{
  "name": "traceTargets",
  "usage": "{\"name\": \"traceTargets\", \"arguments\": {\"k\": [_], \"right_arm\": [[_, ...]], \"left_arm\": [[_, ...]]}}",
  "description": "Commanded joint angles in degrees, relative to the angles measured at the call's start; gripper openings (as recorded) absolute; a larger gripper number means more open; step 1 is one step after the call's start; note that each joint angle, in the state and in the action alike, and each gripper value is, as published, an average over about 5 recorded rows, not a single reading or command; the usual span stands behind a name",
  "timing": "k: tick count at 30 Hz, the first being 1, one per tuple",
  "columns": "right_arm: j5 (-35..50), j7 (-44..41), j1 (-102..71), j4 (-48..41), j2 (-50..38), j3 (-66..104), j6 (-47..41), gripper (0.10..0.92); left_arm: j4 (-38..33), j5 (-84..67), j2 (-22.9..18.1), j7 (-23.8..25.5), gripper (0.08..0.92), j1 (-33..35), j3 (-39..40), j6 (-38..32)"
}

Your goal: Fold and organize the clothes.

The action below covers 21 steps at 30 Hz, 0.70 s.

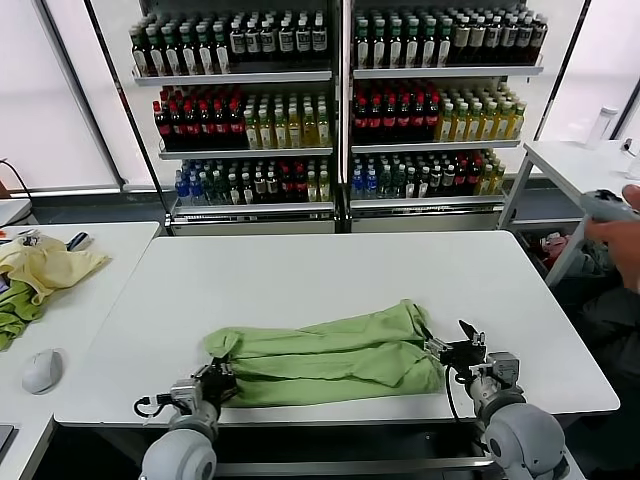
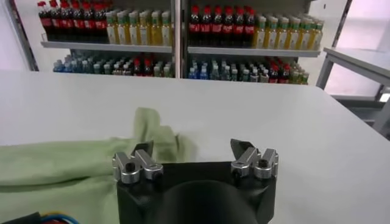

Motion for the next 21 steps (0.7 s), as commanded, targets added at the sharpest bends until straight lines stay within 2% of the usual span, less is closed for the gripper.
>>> {"name": "traceTargets", "arguments": {"k": [1, 6, 10, 14, 18, 21], "right_arm": [[0.1, 0.0, 0.2, -0.1, 0.0, 0.0, 0.1, 0.823], [0.2, 0.0, 0.9, -0.7, -0.2, -0.3, 0.1, 0.823], [0.3, -0.1, 1.3, -0.8, -0.4, -0.6, 0.0, 0.823], [0.4, -0.1, 1.6, -1.0, -0.6, -0.6, 0.0, 0.823], [0.4, -0.1, 1.7, -0.9, -0.6, -0.7, 0.0, 0.823], [0.3, 0.0, 1.6, -0.7, -0.6, -0.6, 0.0, 0.823]], "left_arm": [[0.9, -2.1, 9.8, 0.1, 0.142, -1.5, -11.5, -0.5], [1.9, -7.0, 15.6, 0.4, 0.142, -3.3, -19.2, -0.8], [-1.1, -15.1, 16.8, 0.5, 0.142, -3.6, -22.0, 0.6], [-9.6, -22.0, 14.1, 0.0, 0.142, -3.0, -19.3, 2.0], [-16.4, -24.6, 8.6, -1.3, 0.142, -3.5, -11.0, 2.7], [-17.9, -24.7, 3.7, -2.2, 0.142, -5.1, -4.5, 2.7]]}}
